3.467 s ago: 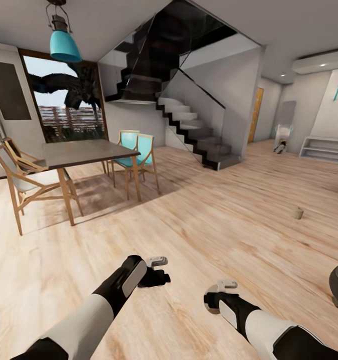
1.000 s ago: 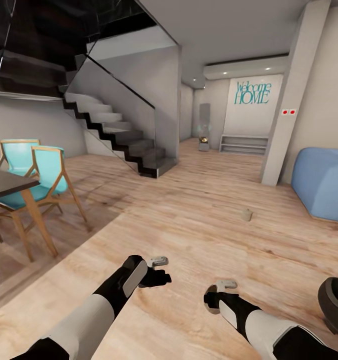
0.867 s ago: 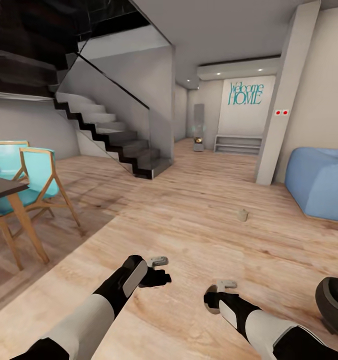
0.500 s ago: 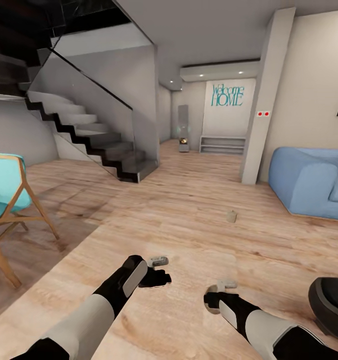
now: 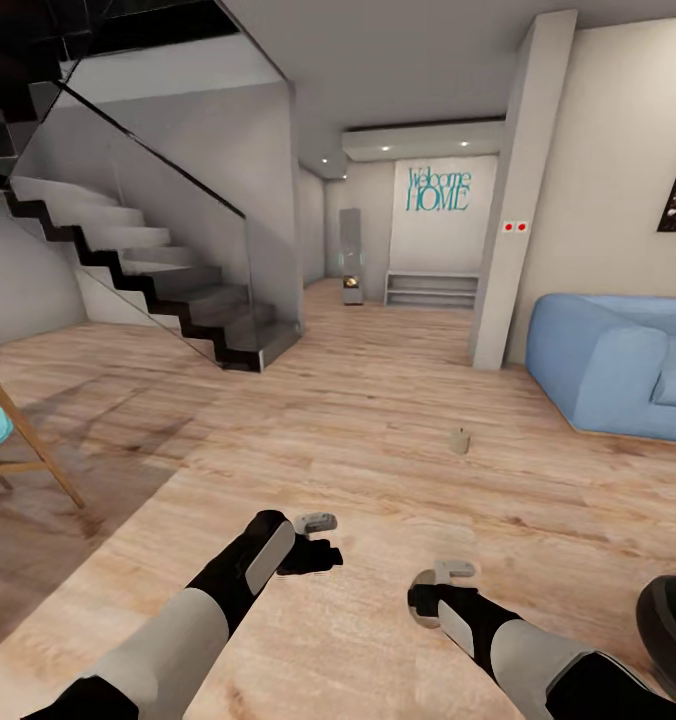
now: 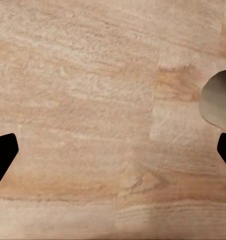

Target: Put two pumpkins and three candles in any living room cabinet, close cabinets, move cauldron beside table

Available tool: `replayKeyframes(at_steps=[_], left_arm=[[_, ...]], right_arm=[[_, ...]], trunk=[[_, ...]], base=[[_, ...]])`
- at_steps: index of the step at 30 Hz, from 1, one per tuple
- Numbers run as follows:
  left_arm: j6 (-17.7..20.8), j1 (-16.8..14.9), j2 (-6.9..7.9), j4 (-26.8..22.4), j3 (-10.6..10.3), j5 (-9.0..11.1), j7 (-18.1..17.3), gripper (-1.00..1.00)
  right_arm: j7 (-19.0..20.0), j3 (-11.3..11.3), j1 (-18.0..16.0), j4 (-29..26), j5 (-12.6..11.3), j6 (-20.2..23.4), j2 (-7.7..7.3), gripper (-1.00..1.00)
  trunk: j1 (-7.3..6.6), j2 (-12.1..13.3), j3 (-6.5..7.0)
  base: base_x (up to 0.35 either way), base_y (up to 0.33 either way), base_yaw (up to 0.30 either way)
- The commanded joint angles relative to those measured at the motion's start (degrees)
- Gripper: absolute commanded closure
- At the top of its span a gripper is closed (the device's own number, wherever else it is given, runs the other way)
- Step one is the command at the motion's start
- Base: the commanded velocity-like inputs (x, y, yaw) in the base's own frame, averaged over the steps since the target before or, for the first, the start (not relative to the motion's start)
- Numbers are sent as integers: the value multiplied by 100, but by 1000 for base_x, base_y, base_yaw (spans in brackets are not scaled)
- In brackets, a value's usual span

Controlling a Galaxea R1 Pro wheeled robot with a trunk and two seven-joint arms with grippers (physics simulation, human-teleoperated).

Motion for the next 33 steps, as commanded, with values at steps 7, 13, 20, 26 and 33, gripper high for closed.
replayKeyframes(at_steps=[7,13,20,26,33], left_arm=[[10,-2,4,-8,-20,62,52,-100],[10,-3,4,-8,-21,62,52,-100],[10,-5,4,-8,-22,61,52,-100],[10,-6,4,-8,-20,61,52,-100],[10,-2,4,-8,-21,61,52,-100]], right_arm=[[-33,48,-3,-14,-36,33,-3,100],[-33,48,-3,-14,-36,33,-8,100],[-33,48,-3,-14,-36,33,-7,100],[-33,48,-3,-14,-36,33,-8,100],[-33,48,-3,-13,-36,33,-6,100]], trunk=[[2,-3,-42],[2,-3,-43],[2,-3,-43],[2,-3,-43],[2,-3,-43]], base=[[312,101,-77],[312,101,-187],[313,100,-291],[313,99,-295],[313,95,-295]])
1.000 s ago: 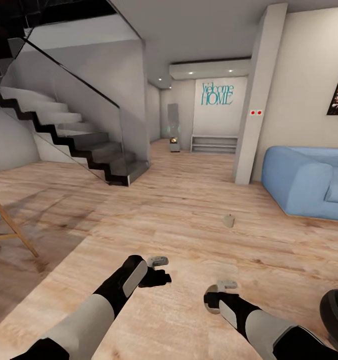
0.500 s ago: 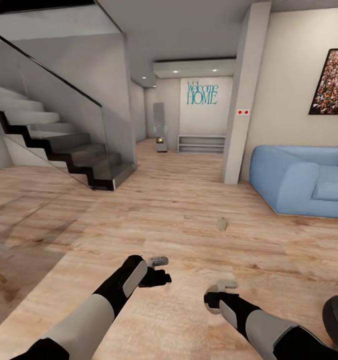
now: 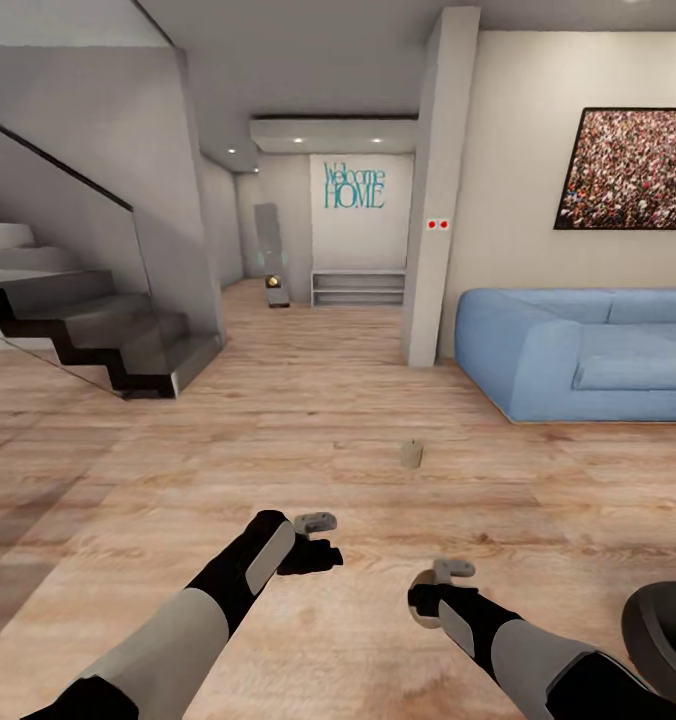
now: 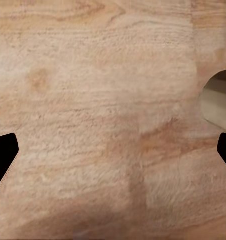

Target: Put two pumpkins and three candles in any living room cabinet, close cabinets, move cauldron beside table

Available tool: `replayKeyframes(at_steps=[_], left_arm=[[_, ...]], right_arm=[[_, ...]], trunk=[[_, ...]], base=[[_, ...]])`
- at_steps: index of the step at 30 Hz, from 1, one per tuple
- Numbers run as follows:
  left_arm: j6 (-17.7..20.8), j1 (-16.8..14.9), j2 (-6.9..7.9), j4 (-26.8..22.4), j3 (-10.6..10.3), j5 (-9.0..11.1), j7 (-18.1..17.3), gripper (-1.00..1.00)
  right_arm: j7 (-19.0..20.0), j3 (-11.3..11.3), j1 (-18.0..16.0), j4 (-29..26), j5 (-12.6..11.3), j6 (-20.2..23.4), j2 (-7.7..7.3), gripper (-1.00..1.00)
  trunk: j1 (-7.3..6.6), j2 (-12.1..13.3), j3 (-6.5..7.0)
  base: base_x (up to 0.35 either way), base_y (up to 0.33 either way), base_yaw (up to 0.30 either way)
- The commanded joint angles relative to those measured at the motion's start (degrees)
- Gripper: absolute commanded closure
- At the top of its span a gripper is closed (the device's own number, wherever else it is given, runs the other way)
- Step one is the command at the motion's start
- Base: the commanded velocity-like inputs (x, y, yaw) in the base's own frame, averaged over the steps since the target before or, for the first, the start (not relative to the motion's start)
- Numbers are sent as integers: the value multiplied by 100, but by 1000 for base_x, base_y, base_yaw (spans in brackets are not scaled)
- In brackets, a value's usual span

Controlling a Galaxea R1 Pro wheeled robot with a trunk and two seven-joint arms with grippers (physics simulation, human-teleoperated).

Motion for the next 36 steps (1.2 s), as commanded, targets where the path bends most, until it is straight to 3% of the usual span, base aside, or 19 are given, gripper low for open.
replayKeyframes(at_steps=[1,36], left_arm=[[12,-3,5,-10,-19,60,53,-100],[12,-2,-57,-3,-27,60,53,-100]], right_arm=[[-33,53,-4,-9,-37,33,3,100],[-33,53,-4,-12,-37,33,-1,100]], trunk=[[2,-2,-6],[2,-2,-5]], base=[[314,89,-295],[318,80,-295]])
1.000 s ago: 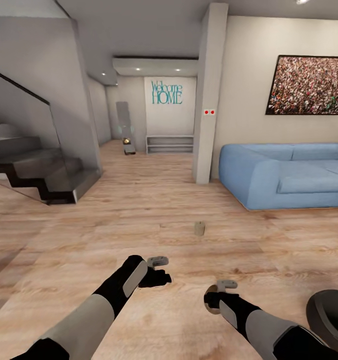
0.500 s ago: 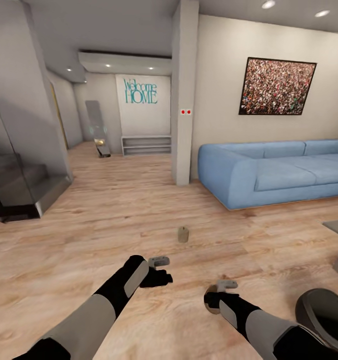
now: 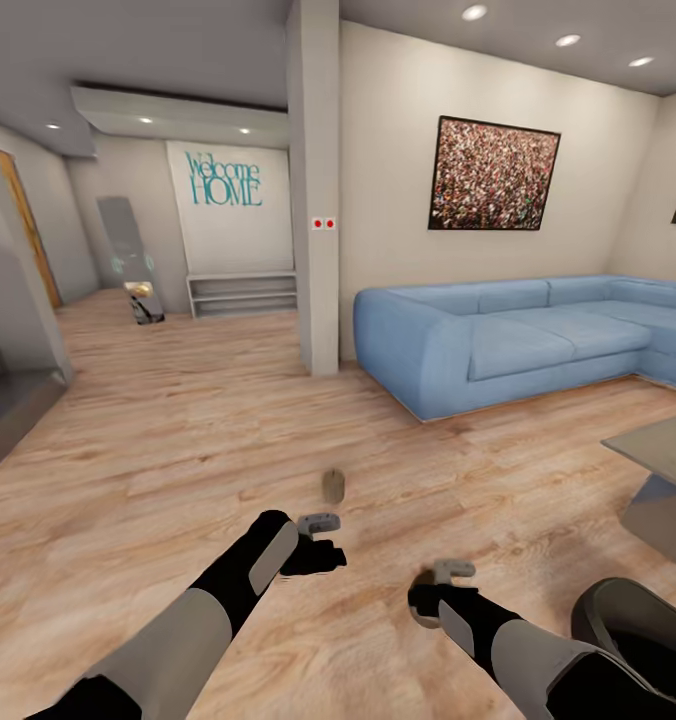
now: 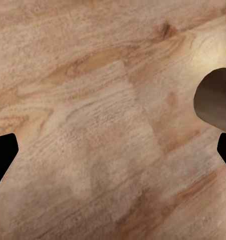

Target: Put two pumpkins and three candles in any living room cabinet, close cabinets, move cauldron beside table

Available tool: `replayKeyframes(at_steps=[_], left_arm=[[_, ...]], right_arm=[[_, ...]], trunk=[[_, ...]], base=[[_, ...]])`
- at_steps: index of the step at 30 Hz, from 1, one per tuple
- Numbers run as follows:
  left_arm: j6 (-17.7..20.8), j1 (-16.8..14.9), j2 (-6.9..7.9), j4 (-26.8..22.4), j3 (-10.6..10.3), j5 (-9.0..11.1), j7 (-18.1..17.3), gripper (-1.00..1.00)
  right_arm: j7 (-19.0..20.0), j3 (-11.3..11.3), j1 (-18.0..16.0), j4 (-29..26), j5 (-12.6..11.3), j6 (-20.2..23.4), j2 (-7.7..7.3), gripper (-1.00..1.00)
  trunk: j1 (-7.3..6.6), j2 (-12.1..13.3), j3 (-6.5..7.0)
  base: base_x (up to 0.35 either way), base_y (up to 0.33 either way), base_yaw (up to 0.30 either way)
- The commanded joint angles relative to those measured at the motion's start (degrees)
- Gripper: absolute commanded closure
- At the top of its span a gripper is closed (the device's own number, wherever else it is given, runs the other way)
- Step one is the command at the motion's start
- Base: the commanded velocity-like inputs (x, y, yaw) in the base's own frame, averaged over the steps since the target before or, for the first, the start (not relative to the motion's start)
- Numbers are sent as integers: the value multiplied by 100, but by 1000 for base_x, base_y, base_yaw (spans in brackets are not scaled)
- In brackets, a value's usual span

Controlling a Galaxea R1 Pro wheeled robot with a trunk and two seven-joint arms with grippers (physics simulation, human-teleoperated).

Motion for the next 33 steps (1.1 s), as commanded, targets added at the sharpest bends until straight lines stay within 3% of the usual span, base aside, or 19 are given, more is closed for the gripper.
replayKeyframes(at_steps=[1,18,25,33], left_arm=[[12,-2,5,-9,-20,61,53,-100],[12,-1,5,42,-20,61,53,-100],[-120,-3,7,58,-20,61,53,-100],[-172,-2,5,62,-20,61,53,-100]], right_arm=[[-33,53,-3,-12,-37,33,1,100],[-33,53,-3,-12,-37,33,3,100],[-33,53,-3,-8,-37,32,8,100],[-33,53,-3,-4,-37,33,9,100]], trunk=[[2,-2,-5],[2,-2,40],[2,-2,42],[2,-2,42]], base=[[318,79,-295],[318,78,-268],[318,99,-16],[318,155,238]])
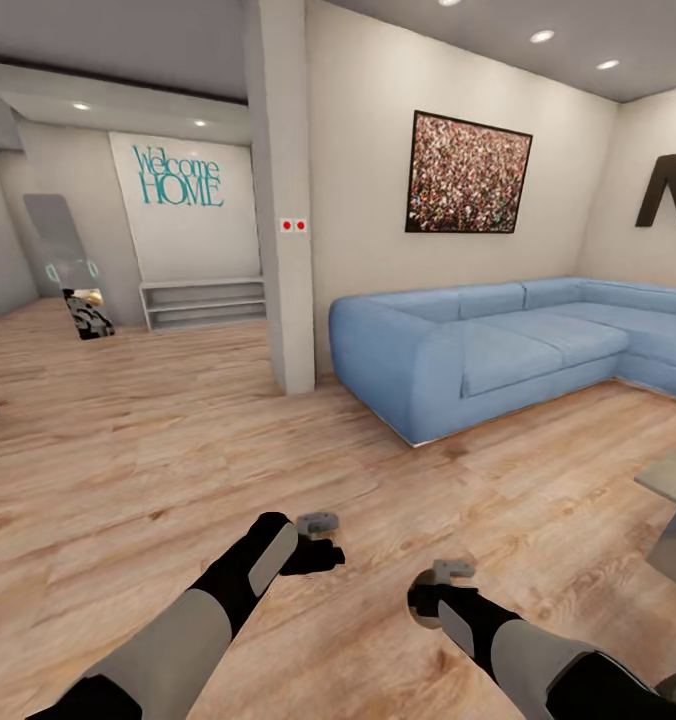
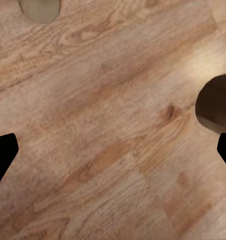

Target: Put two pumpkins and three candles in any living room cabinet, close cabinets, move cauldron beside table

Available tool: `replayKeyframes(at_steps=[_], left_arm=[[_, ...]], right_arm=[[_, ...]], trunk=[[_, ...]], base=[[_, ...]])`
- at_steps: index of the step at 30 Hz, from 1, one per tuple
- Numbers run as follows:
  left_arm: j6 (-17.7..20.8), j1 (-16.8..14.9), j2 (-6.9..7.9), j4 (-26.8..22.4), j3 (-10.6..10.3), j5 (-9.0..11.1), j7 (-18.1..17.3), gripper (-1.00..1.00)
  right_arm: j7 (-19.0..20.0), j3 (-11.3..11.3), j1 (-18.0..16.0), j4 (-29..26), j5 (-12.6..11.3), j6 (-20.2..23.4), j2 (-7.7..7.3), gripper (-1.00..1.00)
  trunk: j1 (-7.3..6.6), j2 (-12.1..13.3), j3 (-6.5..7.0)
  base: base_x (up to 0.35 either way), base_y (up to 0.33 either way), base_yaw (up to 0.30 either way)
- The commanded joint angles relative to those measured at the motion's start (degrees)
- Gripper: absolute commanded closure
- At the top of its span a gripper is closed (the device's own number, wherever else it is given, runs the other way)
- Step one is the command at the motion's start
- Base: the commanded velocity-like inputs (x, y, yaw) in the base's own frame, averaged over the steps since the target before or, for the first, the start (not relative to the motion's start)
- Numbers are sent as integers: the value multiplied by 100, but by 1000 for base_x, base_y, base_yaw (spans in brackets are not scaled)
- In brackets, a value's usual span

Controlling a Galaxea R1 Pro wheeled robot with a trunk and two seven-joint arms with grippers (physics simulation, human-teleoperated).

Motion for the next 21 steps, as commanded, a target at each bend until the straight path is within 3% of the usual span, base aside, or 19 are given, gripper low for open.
replayKeyframes(at_steps=[1,21], left_arm=[[8,-3,3,-6,-23,60,51,-100],[1,-5,2,-3,-23,60,51,-100]], right_arm=[[-35,53,-2,-14,-38,33,-2,100],[-35,53,-2,-14,-38,28,-2,100]], trunk=[[2,-2,-6],[2,-2,-6]], base=[[318,134,156],[325,19,14]])
